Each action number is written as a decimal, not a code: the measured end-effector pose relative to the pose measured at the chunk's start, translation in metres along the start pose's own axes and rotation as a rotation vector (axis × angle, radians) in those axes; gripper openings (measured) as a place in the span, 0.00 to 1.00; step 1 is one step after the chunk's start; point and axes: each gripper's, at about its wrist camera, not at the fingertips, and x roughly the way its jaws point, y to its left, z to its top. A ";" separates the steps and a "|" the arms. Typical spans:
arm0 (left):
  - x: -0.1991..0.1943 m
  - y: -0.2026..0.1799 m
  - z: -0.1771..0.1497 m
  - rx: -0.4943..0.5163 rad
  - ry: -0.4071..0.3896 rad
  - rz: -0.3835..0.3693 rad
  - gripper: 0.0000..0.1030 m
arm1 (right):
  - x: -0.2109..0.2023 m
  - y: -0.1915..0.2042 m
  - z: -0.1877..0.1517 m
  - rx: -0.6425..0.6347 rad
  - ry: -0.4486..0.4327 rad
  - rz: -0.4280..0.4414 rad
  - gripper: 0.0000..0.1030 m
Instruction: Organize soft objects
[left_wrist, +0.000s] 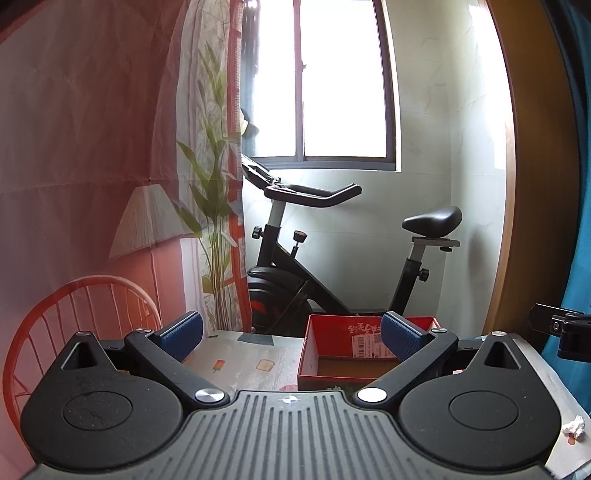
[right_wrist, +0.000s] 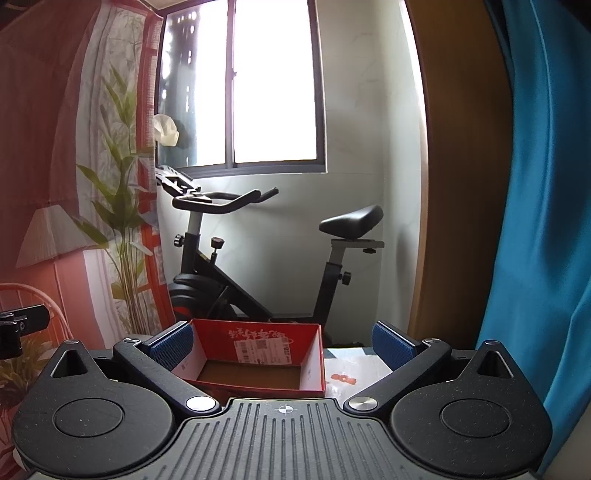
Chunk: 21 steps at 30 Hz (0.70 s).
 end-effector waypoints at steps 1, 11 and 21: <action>0.000 0.000 0.000 0.000 -0.001 0.000 1.00 | 0.000 0.000 0.000 0.000 -0.001 0.000 1.00; 0.000 0.001 -0.001 -0.002 0.004 -0.001 1.00 | 0.000 0.000 -0.001 0.001 -0.002 0.000 1.00; 0.004 0.002 -0.001 -0.006 0.017 0.002 1.00 | 0.000 -0.001 -0.002 0.001 -0.003 0.001 1.00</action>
